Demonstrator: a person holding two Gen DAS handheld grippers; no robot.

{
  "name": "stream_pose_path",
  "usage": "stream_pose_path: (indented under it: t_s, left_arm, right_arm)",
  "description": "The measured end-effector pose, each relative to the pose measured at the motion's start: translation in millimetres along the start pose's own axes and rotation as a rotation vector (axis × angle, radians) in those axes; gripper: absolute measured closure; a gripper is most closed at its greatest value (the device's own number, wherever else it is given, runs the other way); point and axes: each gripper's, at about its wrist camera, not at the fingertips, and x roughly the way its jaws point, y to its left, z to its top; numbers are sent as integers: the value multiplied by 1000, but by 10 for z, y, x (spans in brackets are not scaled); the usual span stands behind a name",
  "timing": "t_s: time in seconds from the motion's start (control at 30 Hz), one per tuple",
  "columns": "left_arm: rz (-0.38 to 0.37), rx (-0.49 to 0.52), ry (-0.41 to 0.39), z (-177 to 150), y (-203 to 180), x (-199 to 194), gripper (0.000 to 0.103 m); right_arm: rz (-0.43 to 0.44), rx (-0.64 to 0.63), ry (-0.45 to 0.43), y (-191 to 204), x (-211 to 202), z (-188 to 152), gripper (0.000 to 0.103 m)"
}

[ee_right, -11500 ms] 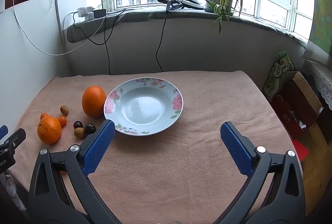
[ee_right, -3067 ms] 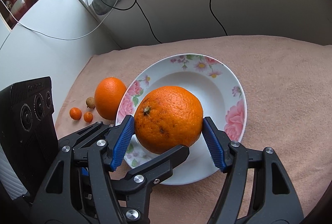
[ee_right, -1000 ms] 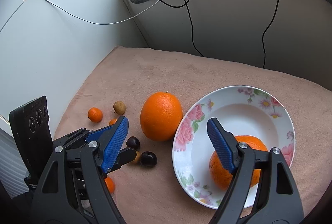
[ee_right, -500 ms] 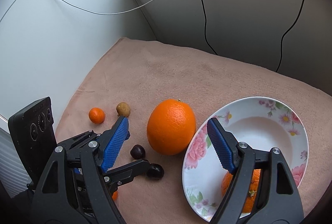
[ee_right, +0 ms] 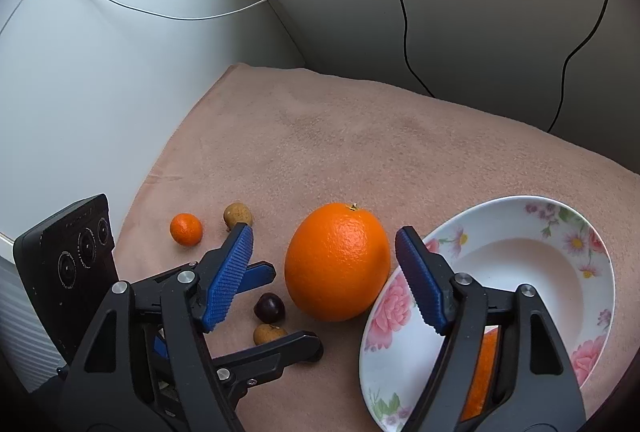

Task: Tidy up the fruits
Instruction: 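Move the right gripper to the oval orange and grasp it, then carry the oval orange into the plate beside the large orange and release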

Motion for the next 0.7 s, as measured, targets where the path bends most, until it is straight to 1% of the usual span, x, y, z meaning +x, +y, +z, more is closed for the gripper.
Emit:
stream_pose_path:
  t_s: [0.17,0.3,0.43,0.47,0.6,0.67,0.7]
  left_arm:
    - [-14,-15,17,6,-1,50,33]
    - [-15,-7,30,1,-31,74,33]
    - [-13,-9,48,37,-68,144,34]
    - [-13,-5,52,41,-80,153,38]
    - [3,2,60,70,-123,208,43]
    - [10,-7,57,78,-112,212,48]
    - [7,-9,55,76,-107,210,48]
  right_arm:
    - [-29,-28,27,20,78,30,28]
    - [-44,-50,49,38,149,30,28]
    - [-65,-74,77,63,236,15,34]
    - [-73,-81,80,68,250,12,35]
    - [-77,-85,80,58,258,6,37]
    - [-77,-81,78,51,261,2,38]
    - [-78,-80,76,55,265,-1,38]
